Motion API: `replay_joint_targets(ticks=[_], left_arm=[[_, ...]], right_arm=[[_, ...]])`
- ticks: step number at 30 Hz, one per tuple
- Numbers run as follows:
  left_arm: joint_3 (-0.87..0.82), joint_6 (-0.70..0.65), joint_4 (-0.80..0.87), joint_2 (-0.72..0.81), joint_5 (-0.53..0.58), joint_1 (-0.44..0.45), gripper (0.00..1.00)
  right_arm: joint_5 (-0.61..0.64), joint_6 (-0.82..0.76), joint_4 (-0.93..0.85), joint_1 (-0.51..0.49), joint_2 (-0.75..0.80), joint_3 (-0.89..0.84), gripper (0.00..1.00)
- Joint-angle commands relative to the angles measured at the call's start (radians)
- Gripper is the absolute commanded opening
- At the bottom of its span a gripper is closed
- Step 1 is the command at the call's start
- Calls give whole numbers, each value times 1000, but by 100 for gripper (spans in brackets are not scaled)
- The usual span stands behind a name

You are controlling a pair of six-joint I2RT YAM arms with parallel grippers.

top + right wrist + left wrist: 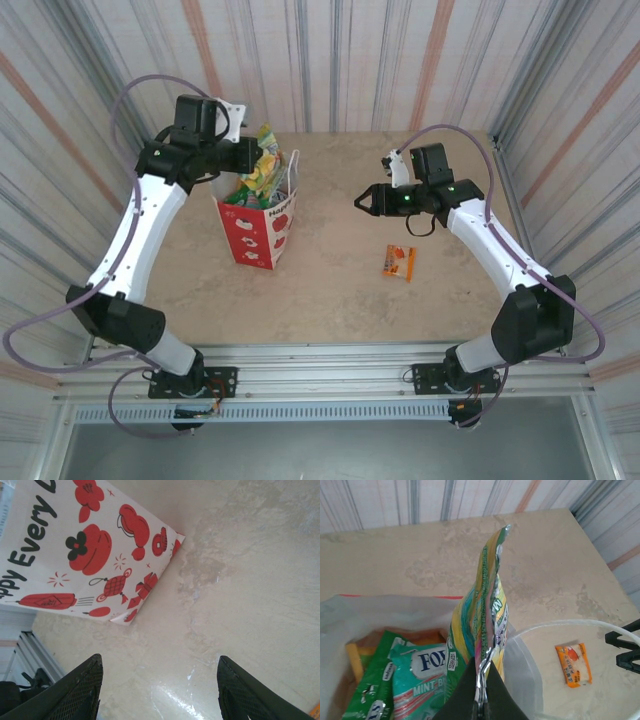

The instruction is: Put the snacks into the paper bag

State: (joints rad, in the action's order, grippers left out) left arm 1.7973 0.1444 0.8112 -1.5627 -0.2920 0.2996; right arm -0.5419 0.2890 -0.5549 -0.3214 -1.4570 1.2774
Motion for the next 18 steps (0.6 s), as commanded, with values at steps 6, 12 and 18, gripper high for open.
replay_joint_targets(ticks=[6,12,18], left_arm=[[3,37,80,-30,-39,-76,4],[49,3,179,-60,77,-90,42],[76,-65,133,7,207,-24,54]], right_arm=[[-26,35,-28,2,-17,4,61],[-21,51,-33,1,-37,12,61],[70,90,-94,41,-42,17,63]])
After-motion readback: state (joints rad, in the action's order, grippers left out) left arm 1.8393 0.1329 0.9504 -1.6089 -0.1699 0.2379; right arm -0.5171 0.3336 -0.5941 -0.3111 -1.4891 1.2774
